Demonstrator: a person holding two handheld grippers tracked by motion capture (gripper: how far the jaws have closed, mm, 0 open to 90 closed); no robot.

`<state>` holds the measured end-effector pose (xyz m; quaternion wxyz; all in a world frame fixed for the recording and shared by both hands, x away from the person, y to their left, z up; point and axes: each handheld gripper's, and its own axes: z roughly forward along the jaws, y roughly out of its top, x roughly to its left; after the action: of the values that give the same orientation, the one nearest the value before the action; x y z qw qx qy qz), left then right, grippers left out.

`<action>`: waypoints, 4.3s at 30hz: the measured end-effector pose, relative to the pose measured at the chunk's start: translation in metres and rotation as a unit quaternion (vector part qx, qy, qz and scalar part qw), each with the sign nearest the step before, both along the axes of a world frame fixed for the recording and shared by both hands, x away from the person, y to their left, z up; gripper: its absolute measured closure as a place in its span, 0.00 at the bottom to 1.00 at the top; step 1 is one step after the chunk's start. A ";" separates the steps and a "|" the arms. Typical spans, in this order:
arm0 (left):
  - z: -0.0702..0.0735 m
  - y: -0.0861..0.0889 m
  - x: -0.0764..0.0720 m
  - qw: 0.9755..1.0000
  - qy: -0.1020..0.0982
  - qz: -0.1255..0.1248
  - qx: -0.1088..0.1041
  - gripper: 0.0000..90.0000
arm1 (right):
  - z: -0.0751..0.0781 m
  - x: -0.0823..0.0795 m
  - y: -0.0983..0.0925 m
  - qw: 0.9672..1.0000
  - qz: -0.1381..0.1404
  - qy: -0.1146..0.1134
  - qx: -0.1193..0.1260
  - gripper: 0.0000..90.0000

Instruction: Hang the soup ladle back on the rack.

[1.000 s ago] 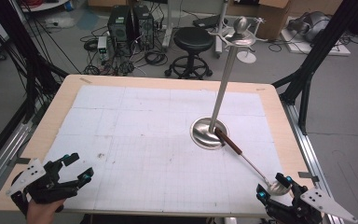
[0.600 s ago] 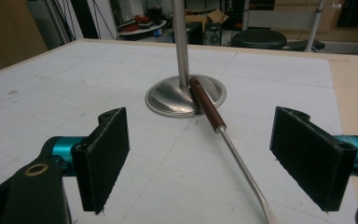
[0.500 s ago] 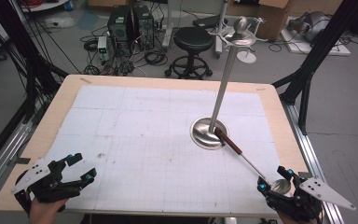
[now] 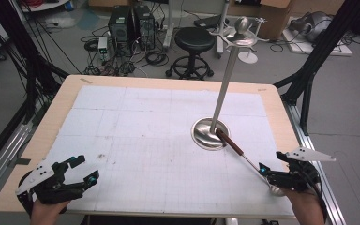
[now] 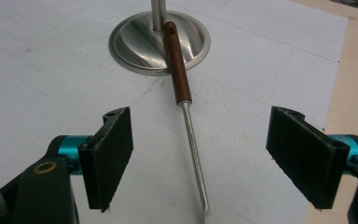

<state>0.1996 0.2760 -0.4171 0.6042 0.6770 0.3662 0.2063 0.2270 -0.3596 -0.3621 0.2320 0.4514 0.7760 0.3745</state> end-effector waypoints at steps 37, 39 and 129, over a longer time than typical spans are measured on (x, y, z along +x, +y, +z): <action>-0.003 0.002 0.002 1.000 0.012 0.000 0.012 0.23 | -0.046 0.058 0.003 0.979 0.080 0.172 -0.080 0.62; -0.003 0.002 0.002 1.000 0.012 0.001 0.012 0.23 | -0.046 0.059 0.004 0.977 0.082 0.177 -0.083 0.65; 0.111 -0.137 0.047 0.985 0.004 -0.165 -0.054 0.34 | 0.012 -0.006 0.169 0.970 0.195 -0.027 0.146 0.94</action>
<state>0.2467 0.1394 -0.3057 0.6642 0.6954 0.2622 0.0810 0.2208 -0.1906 -0.3497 0.1072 0.3102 0.7795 0.5336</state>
